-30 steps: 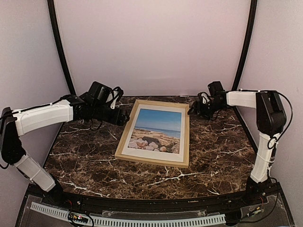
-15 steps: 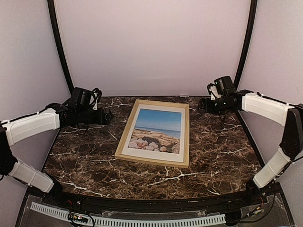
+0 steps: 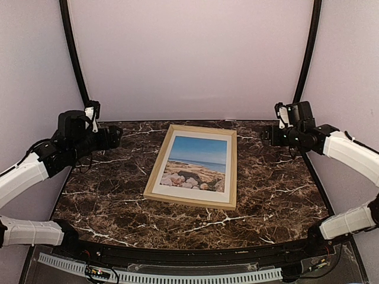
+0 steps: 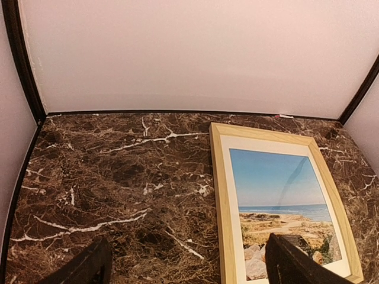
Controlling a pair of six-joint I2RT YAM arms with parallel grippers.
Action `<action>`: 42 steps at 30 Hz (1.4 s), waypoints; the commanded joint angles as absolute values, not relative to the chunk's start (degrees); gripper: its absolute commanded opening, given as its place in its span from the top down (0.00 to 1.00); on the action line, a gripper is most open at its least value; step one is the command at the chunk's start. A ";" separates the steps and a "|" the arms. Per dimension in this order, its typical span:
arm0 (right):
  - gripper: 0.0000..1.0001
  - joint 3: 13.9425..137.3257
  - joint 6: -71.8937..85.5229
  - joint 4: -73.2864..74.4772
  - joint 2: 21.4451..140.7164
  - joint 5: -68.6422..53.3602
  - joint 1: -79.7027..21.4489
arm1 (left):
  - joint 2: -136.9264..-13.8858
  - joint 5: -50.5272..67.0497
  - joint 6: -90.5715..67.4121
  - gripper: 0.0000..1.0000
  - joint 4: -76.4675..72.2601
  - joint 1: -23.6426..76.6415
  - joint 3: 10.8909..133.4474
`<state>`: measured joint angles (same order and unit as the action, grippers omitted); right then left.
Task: Put the photo into the frame
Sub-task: Reset both arms
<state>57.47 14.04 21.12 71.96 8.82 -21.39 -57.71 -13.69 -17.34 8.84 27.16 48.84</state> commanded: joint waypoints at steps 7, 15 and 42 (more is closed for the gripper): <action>0.06 51.13 12.51 12.77 62.52 10.11 -21.80 | -50.68 -18.87 -16.90 0.04 5.62 26.76 43.75; 0.05 48.43 11.65 9.85 60.19 8.24 -21.74 | -50.73 -18.45 -16.77 0.01 5.09 26.74 43.55; 0.01 46.94 12.06 7.83 58.47 11.56 -21.75 | -48.96 -18.80 -16.17 0.01 3.81 26.78 42.02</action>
